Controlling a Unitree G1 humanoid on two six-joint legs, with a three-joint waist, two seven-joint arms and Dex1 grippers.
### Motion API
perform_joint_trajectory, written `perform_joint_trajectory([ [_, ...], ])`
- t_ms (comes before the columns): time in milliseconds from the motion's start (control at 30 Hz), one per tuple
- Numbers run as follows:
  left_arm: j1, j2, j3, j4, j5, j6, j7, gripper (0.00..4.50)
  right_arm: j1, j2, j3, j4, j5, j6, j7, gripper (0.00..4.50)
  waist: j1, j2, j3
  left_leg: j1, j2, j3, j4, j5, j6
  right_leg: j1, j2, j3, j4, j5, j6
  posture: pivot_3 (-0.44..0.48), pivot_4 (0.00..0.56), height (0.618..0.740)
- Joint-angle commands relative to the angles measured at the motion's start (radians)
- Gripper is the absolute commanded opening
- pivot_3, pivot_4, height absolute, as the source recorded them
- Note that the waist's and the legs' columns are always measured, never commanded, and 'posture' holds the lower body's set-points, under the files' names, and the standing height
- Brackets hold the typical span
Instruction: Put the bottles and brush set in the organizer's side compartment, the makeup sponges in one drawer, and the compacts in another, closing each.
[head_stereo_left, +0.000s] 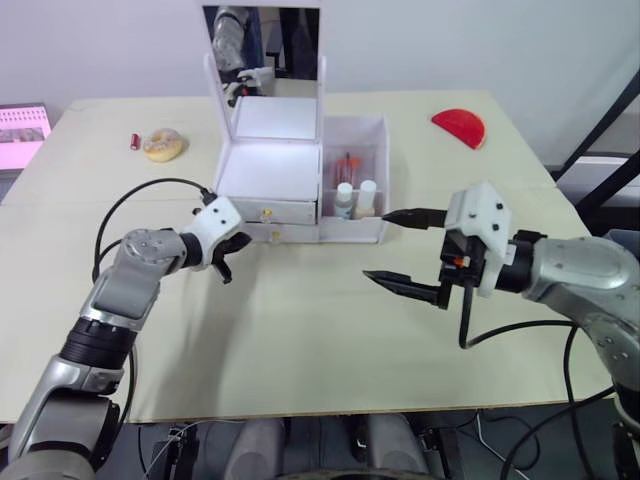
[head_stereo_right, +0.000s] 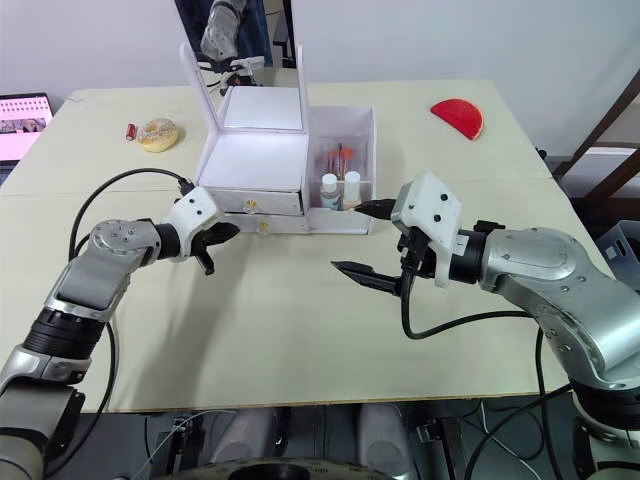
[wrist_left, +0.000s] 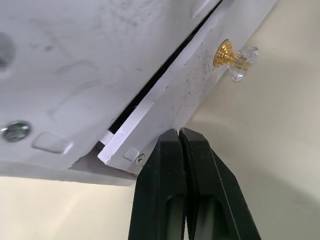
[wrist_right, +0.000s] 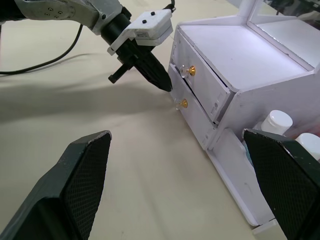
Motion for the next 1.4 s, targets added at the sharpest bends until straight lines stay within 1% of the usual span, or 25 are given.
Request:
perform_joint_trajectory([
  [33,0.003,-0.008,0.042,-0.036,-0.003,-0.002,0.027,0.08,-0.01,-0.002,-0.02,-0.011,-0.002,-0.02,0.004,4.5,0.001,0.0,0.0,0.0,0.0,0.0,0.0,0.0,0.0,0.0,0.0,0.0,0.0,0.0,0.0,0.0,0.15,0.739],
  [167,-0.001,-0.02,0.045,-0.02,0.013,-0.017,0.06,0.08,-0.011,-0.002,-0.021,-0.015,0.004,-0.017,0.006,4.5,0.012,0.0,0.0,0.001,0.001,0.0,0.0,0.0,0.0,0.0,0.0,0.0,0.001,0.0,0.0,0.0,0.15,0.739],
  [233,-0.014,-0.035,0.051,-0.003,0.025,-0.025,0.097,0.08,-0.009,-0.003,-0.022,-0.017,0.008,-0.016,0.009,4.5,0.018,0.0,0.0,0.001,0.001,0.0,0.0,0.0,0.0,0.0,0.0,0.0,0.001,0.0,0.0,0.0,0.15,0.739],
  [333,-0.02,-0.04,0.049,-0.003,0.026,-0.024,0.104,0.08,-0.008,-0.004,-0.024,-0.019,0.013,-0.013,0.011,4.5,0.021,0.0,0.0,0.001,0.0,0.0,0.0,0.0,0.0,0.0,0.0,0.0,0.001,0.0,0.0,0.0,0.15,0.739],
  [500,0.027,-0.015,0.063,-0.105,-0.014,0.028,0.061,0.08,-0.007,-0.005,-0.033,-0.022,0.029,-0.005,0.014,4.5,0.019,0.0,0.0,0.001,0.001,0.0,0.0,0.0,0.0,0.0,0.0,0.0,0.001,0.0,0.0,0.0,0.15,0.739],
  [600,0.078,0.015,0.107,-0.21,-0.071,0.094,0.024,0.08,0.001,-0.012,-0.043,-0.02,0.033,-0.006,0.018,4.5,0.016,0.0,0.001,0.0,0.001,0.001,0.0,0.0,0.0,-0.001,0.0,0.001,0.001,0.0,0.0,0.0,0.15,0.739],
  [667,0.128,0.049,0.168,-0.308,-0.142,0.165,-0.015,0.08,0.013,-0.028,-0.064,-0.011,0.03,-0.008,0.026,4.5,0.016,0.0,0.001,0.0,0.001,0.001,-0.002,0.0,0.0,-0.002,0.0,0.001,0.0,0.0,0.0,0.0,0.15,0.739],
  [733,0.176,0.093,0.251,-0.388,-0.22,0.232,-0.051,0.08,0.029,-0.044,-0.096,0.006,0.029,-0.013,0.039,4.5,0.017,0.0,0.001,0.001,0.001,0.002,-0.004,0.0,0.0,-0.003,0.0,0.002,0.0,0.0,0.0,0.0,0.15,0.739],
  [800,0.235,0.143,0.367,-0.452,-0.312,0.3,-0.094,0.08,0.056,-0.067,-0.141,0.038,0.012,-0.028,0.059,4.5,0.018,0.0,0.001,0.001,0.001,0.002,-0.007,0.0,0.0,-0.003,0.0,0.002,0.0,0.0,0.0,0.0,0.15,0.739],
  [833,0.279,0.177,0.459,-0.478,-0.361,0.333,-0.131,0.08,0.081,-0.077,-0.174,0.066,-0.006,-0.042,0.067,4.5,0.018,0.0,0.001,0.002,0.001,0.002,-0.007,0.0,0.0,-0.003,0.0,0.002,-0.001,-0.001,-0.001,0.0,0.15,0.739],
  [867,0.312,0.2,0.523,-0.499,-0.397,0.357,-0.152,0.08,0.101,-0.084,-0.198,0.087,-0.019,-0.054,0.075,4.5,0.018,0.0,0.001,0.001,0.001,0.003,-0.007,0.0,0.0,-0.004,0.0,0.002,-0.001,-0.002,-0.003,0.0,0.15,0.739],
  [900,0.364,0.215,0.615,-0.513,-0.444,0.376,-0.19,0.08,0.132,-0.093,-0.225,0.112,-0.043,-0.074,0.085,4.5,0.018,0.0,0.001,0.002,0.001,0.003,-0.008,0.0,0.0,-0.004,0.0,0.002,-0.001,-0.002,-0.004,0.0,0.15,0.739],
  [967,0.445,0.229,0.746,-0.534,-0.509,0.402,-0.228,0.08,0.184,-0.105,-0.269,0.155,-0.076,-0.108,0.103,4.5,0.018,0.0,0.001,0.002,0.001,0.005,-0.009,0.0,0.0,-0.004,0.0,0.003,-0.003,-0.003,-0.004,0.0,0.15,0.739],
  [1000,0.52,0.229,0.837,-0.527,-0.513,0.393,-0.26,0.31,0.231,-0.113,-0.303,0.192,-0.112,-0.144,0.124,4.5,0.018,0.0,0.001,0.002,0.001,0.005,-0.009,0.0,0.0,-0.004,0.0,0.003,-0.004,-0.003,-0.004,0.0,0.15,0.739],
  [1033,0.58,0.228,0.903,-0.52,-0.513,0.385,-0.28,0.59,0.268,-0.117,-0.33,0.222,-0.137,-0.175,0.143,4.5,0.017,0.001,0.001,0.002,0.001,0.005,-0.01,0.0,0.0,-0.003,0.0,0.003,-0.006,-0.003,-0.004,0.0,0.15,0.739],
  [1067,0.646,0.227,0.966,-0.507,-0.511,0.375,-0.305,0.85,0.303,-0.115,-0.356,0.253,-0.157,-0.204,0.158,4.5,0.017,0.001,0.001,0.002,0.002,0.006,-0.011,0.0,0.0,-0.003,0.0,0.003,-0.008,-0.003,-0.005,0.0,0.15,0.739],
  [1100,0.69,0.227,1.001,-0.5,-0.515,0.367,-0.318,1.22,0.324,-0.113,-0.372,0.275,-0.169,-0.226,0.17,4.5,0.018,0.001,0.001,0.002,0.002,0.007,-0.011,0.0,0.0,-0.002,0.0,0.003,-0.01,-0.003,-0.005,0.0,0.15,0.739],
  [1133,0.731,0.221,1.031,-0.496,-0.517,0.359,-0.327,1.82,0.346,-0.109,-0.383,0.297,-0.182,-0.249,0.184,4.5,0.018,0.001,0.001,0.001,0.002,0.007,-0.011,0.0,0.0,-0.002,0.0,0.003,-0.011,-0.002,-0.005,0.0,0.15,0.739],
  [1200,0.812,0.192,1.08,-0.479,-0.497,0.308,-0.332,2.78,0.402,-0.097,-0.393,0.362,-0.221,-0.315,0.218,4.5,0.019,0.001,0.001,0.001,0.002,0.008,-0.01,0.0,0.0,-0.002,0.0,0.003,-0.011,-0.002,-0.006,0.0,0.15,0.739],
  [1267,0.856,0.172,1.097,-0.471,-0.483,0.261,-0.319,3.89,0.427,-0.086,-0.396,0.414,-0.244,-0.365,0.236,4.5,0.021,0.001,0.001,0.002,0.002,0.008,-0.01,0.0,0.0,0.0,0.0,0.003,-0.013,-0.002,-0.006,0.0,0.15,0.739],
  [1300,0.861,0.164,1.112,-0.468,-0.494,0.255,-0.308,4.35,0.436,-0.084,-0.396,0.434,-0.252,-0.388,0.249,4.5,0.021,0.001,0.001,0.002,0.002,0.009,-0.01,0.0,-0.001,0.0,0.0,0.003,-0.013,-0.002,-0.006,0.0,0.15,0.739],
  [1333,0.863,0.158,1.124,-0.462,-0.499,0.244,-0.297,4.46,0.439,-0.082,-0.398,0.452,-0.255,-0.405,0.258,4.5,0.021,0.001,0.001,0.001,0.002,0.009,-0.009,0.0,-0.001,0.0,0.0,0.003,-0.014,-0.002,-0.006,0.0,0.15,0.739],
  [1400,0.878,0.155,1.15,-0.453,-0.503,0.228,-0.292,4.46,0.435,-0.084,-0.4,0.487,-0.247,-0.413,0.281,4.5,0.019,0.001,0.001,0.001,0.003,0.009,-0.008,0.0,-0.001,0.0,0.0,0.003,-0.014,-0.002,-0.006,0.0,0.15,0.739],
])
